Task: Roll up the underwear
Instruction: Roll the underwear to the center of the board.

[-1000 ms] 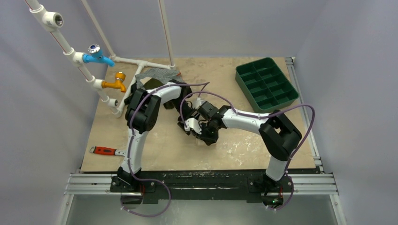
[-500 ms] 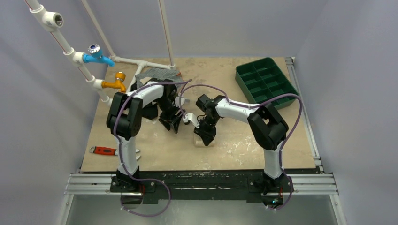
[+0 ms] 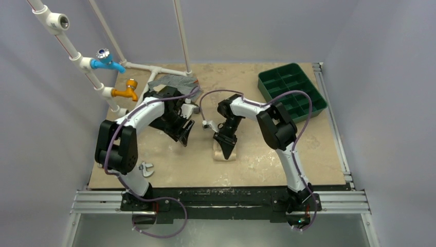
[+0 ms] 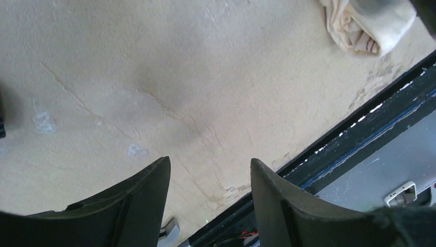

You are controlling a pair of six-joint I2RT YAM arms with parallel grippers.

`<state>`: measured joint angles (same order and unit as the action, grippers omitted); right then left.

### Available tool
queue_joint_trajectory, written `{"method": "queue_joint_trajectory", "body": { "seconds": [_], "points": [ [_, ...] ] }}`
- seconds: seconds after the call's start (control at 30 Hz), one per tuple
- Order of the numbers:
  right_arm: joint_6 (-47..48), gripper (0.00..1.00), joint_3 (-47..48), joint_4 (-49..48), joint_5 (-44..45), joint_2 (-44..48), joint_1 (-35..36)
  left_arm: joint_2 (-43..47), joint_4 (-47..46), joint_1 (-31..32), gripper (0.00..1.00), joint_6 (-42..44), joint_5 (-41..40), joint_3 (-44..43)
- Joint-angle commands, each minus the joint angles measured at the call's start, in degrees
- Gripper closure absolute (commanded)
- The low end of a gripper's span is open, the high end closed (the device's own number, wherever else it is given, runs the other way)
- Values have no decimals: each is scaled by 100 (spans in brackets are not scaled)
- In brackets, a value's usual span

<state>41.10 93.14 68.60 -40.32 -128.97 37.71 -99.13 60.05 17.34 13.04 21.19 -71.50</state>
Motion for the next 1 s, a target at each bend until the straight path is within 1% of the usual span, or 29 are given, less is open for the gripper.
{"method": "queue_joint_trajectory", "body": {
  "seconds": [0.0, 0.13, 0.23, 0.37, 0.5, 0.57, 0.83, 0.97],
  "points": [
    [900, 100, 395, 429, 972, -1069, -53, 861, -418, -56, 42, 173, 331, 404],
    [1174, 100, 1042, 878, 805, -1638, -125, 1369, -662, 59, 42, 418, 1120, 650],
    [1222, 100, 1336, 983, 843, -1934, -144, 1568, -903, 477, 42, 512, 1237, 681],
    [1224, 100, 1511, 997, 865, -2156, -153, 1572, -1487, 1345, 40, 531, 959, 686],
    [1304, 100, 1530, 964, 792, -2273, -151, 1144, -2033, 1981, 36, 441, 809, 526],
    [1288, 100, 1590, 989, 756, -2315, -165, 912, -2293, 2239, 35, 414, 696, 490],
    [1233, 100, 1679, 981, 700, -2368, -175, 356, -3174, 2942, 34, 253, 213, 585],
    [1203, 100, 1698, 997, 694, -2396, -191, 185, -3345, 3172, 34, 338, 62, 586]
  ]
}}
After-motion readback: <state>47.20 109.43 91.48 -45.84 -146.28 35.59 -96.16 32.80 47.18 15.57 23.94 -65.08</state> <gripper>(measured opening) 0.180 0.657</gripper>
